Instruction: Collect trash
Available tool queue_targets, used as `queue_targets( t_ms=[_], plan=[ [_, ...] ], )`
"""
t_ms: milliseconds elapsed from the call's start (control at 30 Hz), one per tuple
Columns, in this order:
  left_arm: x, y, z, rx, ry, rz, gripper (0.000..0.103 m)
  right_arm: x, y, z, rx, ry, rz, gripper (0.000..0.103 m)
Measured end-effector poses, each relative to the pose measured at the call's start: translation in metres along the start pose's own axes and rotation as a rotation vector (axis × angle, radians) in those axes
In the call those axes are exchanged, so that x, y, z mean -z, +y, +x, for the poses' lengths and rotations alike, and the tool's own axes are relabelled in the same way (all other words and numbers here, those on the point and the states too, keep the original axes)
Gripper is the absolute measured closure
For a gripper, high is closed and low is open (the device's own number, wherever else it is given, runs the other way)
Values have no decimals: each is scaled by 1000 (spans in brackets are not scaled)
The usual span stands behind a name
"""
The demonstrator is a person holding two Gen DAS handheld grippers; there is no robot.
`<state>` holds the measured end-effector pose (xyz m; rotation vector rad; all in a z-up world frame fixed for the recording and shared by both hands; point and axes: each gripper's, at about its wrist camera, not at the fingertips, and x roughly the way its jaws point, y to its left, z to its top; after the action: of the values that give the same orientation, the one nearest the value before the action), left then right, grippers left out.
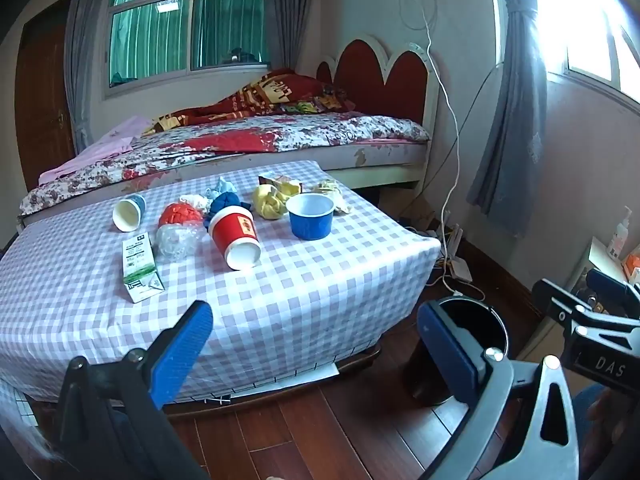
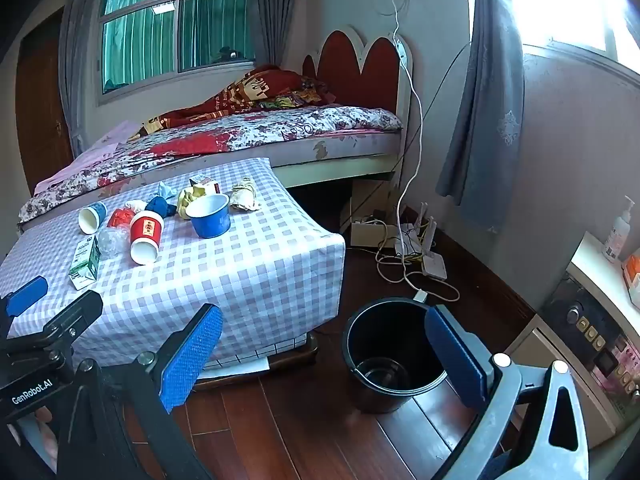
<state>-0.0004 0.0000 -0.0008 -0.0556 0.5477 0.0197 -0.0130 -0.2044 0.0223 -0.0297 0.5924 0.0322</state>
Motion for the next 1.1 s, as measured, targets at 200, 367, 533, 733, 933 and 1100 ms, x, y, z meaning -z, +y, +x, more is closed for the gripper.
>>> queue_targets(
  t_ms=[200, 367, 533, 733, 933, 1100],
  plan=[
    [1, -3, 0, -16, 7, 17, 1, -1, 1, 1, 2, -7, -2, 1],
    [3, 2, 0, -15, 12, 7, 1, 0, 0, 2, -1, -6, 0, 1],
    [7, 3, -1, -13, 10, 5, 1, -2, 1, -1, -1, -6, 0, 1],
    [4, 6, -3, -15, 19, 5, 1, 0, 6, 1, 0, -6, 1, 1],
    [6, 9, -7, -16, 20, 6, 1, 2, 3, 1, -4, -6, 4, 1],
    [8, 6, -4, -16, 20, 8, 1, 2, 2, 2, -5, -6, 6, 1]
  ],
)
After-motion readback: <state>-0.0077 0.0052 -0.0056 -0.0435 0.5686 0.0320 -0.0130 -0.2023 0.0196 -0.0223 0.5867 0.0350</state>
